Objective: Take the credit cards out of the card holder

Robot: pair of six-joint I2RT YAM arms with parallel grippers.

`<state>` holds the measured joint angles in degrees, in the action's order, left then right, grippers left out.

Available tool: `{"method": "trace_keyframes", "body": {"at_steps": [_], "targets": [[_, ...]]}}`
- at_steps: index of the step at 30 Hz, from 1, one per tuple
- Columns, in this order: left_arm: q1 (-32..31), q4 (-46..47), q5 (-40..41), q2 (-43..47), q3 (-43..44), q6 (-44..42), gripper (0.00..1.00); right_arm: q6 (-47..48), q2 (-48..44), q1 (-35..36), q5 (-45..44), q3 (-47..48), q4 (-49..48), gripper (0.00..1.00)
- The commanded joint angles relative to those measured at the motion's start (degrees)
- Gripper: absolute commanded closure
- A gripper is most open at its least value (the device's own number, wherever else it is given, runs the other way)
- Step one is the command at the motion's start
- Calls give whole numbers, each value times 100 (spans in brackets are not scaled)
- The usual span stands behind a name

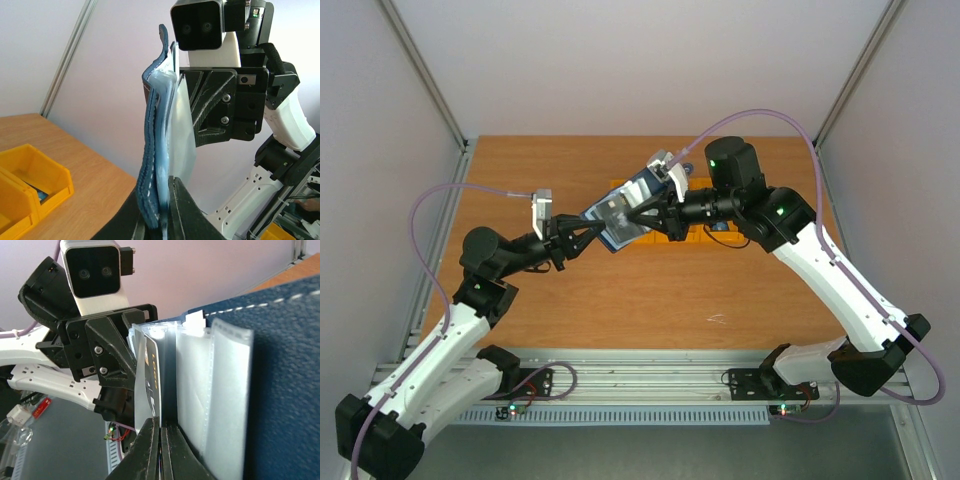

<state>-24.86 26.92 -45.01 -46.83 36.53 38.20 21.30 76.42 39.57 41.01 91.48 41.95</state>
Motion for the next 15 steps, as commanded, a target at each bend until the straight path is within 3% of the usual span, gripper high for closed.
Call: {"method": "trace_keyframes", "body": {"at_steps": [1, 5, 9, 15], "targets": [[-27, 336, -19, 17, 153, -57, 89, -143, -65, 104, 376, -26, -357, 99], [-27, 324, -57, 24, 145, -73, 86, -179, -44, 100, 336, 10, -379, 99], [-27, 231, -69, 49, 130, -148, 99, -91, -134, 103, 150, 33, -260, 99], [-27, 45, -7, 99, 103, -292, 100, 120, -471, -205, -69, -27, 135, 99]]}}
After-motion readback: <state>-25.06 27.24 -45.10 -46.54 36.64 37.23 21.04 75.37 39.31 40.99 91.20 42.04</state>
